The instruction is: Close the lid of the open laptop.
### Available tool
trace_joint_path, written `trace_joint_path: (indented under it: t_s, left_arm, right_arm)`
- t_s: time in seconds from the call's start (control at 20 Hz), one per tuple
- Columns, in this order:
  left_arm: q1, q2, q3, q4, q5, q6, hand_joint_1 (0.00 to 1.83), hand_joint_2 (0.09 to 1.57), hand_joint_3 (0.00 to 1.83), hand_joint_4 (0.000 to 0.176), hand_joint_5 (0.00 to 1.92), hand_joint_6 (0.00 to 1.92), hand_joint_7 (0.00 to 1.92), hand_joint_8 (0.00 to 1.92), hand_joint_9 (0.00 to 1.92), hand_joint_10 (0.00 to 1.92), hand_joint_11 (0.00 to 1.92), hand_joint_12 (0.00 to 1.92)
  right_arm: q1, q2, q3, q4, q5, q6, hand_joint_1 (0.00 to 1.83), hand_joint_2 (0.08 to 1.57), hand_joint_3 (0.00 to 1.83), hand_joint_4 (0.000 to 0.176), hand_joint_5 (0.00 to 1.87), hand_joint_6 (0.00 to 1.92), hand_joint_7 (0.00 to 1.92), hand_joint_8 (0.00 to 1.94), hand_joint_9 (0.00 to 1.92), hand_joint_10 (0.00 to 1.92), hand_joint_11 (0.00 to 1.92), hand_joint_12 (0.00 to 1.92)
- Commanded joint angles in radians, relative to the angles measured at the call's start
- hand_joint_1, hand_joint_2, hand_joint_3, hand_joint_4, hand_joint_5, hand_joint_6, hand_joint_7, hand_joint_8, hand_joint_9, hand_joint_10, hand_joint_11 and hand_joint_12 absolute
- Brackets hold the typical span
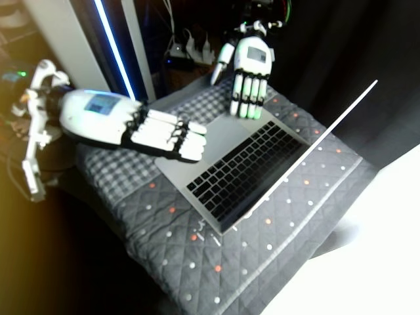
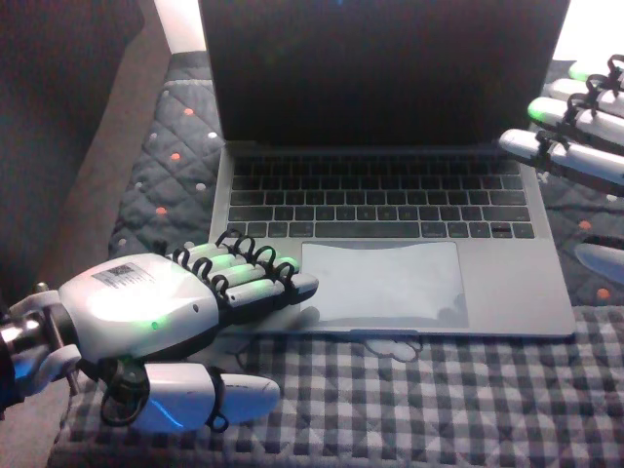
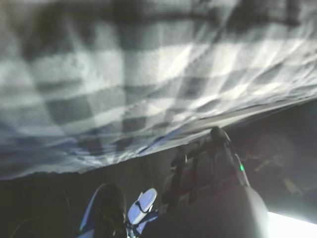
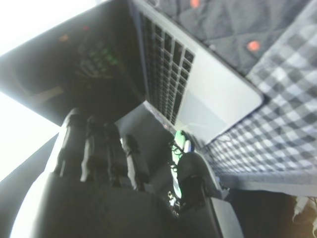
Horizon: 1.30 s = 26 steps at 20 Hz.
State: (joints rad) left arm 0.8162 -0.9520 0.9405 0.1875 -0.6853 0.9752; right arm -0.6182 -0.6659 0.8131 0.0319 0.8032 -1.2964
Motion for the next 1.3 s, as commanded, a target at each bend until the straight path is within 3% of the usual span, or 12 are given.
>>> trace_joint_path:
  t_s: [0.0, 0.15, 0.25, 0.3, 0.4, 0.45, 0.5, 0.65, 0.9, 1.0, 1.05, 1.25]
  left_arm:
    - [-0.002, -0.005, 0.001, 0.007, -0.062, -0.015, 0.03, 1.34, 0.0, 0.004, 0.06, 0.01, 0.05, 0.01, 0.05, 0.01, 0.0, 0.45]
    - [-0.002, -0.005, 0.002, 0.027, -0.052, -0.037, 0.0, 1.34, 0.0, 0.008, 0.06, 0.01, 0.04, 0.0, 0.04, 0.0, 0.0, 0.39]
    - [-0.002, -0.005, 0.002, 0.029, -0.051, -0.039, 0.0, 1.33, 0.0, 0.0, 0.09, 0.01, 0.07, 0.01, 0.06, 0.01, 0.0, 0.46]
    - [-0.002, -0.005, 0.002, 0.029, -0.051, -0.04, 0.0, 1.32, 0.0, 0.008, 0.09, 0.01, 0.06, 0.0, 0.05, 0.0, 0.0, 0.44]
    - [-0.002, -0.005, 0.002, 0.031, -0.05, -0.04, 0.0, 1.33, 0.0, 0.006, 0.07, 0.0, 0.05, 0.0, 0.04, 0.01, 0.0, 0.37]
    - [-0.002, -0.005, 0.003, 0.031, -0.048, -0.04, 0.0, 1.33, 0.0, 0.005, 0.08, 0.0, 0.05, 0.0, 0.03, 0.0, 0.0, 0.36]
    - [-0.002, -0.007, 0.005, 0.031, -0.046, -0.04, 0.0, 1.33, 0.0, 0.005, 0.08, 0.01, 0.05, 0.0, 0.03, 0.0, 0.0, 0.36]
    - [-0.002, -0.017, 0.012, 0.031, -0.039, -0.04, 0.0, 1.35, 0.01, 0.002, 0.09, 0.0, 0.05, 0.0, 0.03, 0.01, 0.0, 0.3]
    - [-0.002, -0.031, 0.021, 0.037, -0.037, -0.04, 0.02, 1.32, 0.0, 0.012, 0.08, 0.0, 0.04, 0.0, 0.01, 0.01, 0.0, 0.29]
    - [-0.003, -0.038, 0.025, 0.039, -0.036, -0.04, 0.02, 1.33, 0.0, 0.012, 0.08, 0.0, 0.04, 0.0, 0.03, 0.01, 0.0, 0.37]
    - [-0.003, -0.044, 0.029, 0.04, -0.036, -0.042, 0.0, 1.33, 0.0, 0.014, 0.09, 0.0, 0.05, 0.0, 0.04, 0.01, 0.0, 0.4]
    - [-0.004, -0.056, 0.04, 0.053, -0.031, -0.062, 0.01, 1.32, 0.0, 0.027, 0.08, 0.01, 0.06, 0.01, 0.05, 0.01, 0.0, 0.37]
  right_arm:
    - [0.019, 0.006, 0.005, 0.005, 0.121, -0.003, 0.03, 1.42, 0.0, 0.122, 0.0, 0.0, 0.0, 0.0, 0.0, 0.0, 0.0, 0.0]
    - [0.041, 0.002, 0.008, -0.002, 0.121, -0.003, 0.01, 1.42, 0.0, 0.144, 0.0, 0.0, 0.0, 0.0, 0.0, 0.0, 0.0, 0.0]
    - [0.064, 0.0, 0.009, -0.008, 0.121, -0.003, 0.15, 1.41, 0.0, 0.101, 0.0, 0.0, 0.0, 0.0, 0.0, 0.0, 0.0, 0.0]
    - [0.088, -0.005, 0.012, -0.018, 0.121, -0.003, 0.31, 1.4, 0.0, 0.055, 0.0, 0.0, 0.0, 0.0, 0.0, 0.0, 0.0, 0.0]
    - [0.13, -0.022, 0.021, -0.037, 0.12, -0.002, 0.27, 1.38, 0.0, 0.042, 0.0, 0.0, 0.0, 0.0, 0.0, 0.0, 0.0, 0.0]
    - [0.161, -0.037, 0.028, -0.049, 0.119, -0.002, 0.22, 1.39, 0.0, 0.055, 0.0, 0.0, 0.0, 0.0, 0.0, 0.0, 0.0, 0.0]
    - [0.185, -0.049, 0.036, -0.054, 0.116, -0.002, 0.17, 1.39, 0.0, 0.101, 0.0, 0.0, 0.0, 0.0, 0.0, 0.0, 0.0, 0.0]
    - [0.266, -0.099, 0.076, -0.058, 0.065, -0.001, 0.19, 1.38, 0.0, 0.17, 0.0, 0.0, 0.0, 0.0, 0.0, 0.0, 0.0, 0.0]
    - [0.443, -0.207, 0.179, -0.063, -0.092, 0.002, 0.16, 1.38, 0.0, 0.173, 0.0, 0.0, 0.0, 0.0, 0.0, 0.0, 0.04, 0.02]
    - [0.503, -0.236, 0.218, -0.057, -0.141, 0.002, 0.16, 1.36, 0.0, 0.112, 0.0, 0.0, 0.0, 0.0, 0.0, 0.0, 0.02, 0.03]
    - [0.527, -0.243, 0.232, -0.047, -0.148, 0.001, 0.27, 1.36, 0.0, 0.114, 0.0, 0.0, 0.0, 0.0, 0.0, 0.0, 0.0, 0.01]
    - [0.578, -0.263, 0.286, 0.009, -0.184, -0.002, 0.29, 1.42, 0.01, 0.049, 0.0, 0.0, 0.0, 0.0, 0.0, 0.0, 0.0, 0.0]
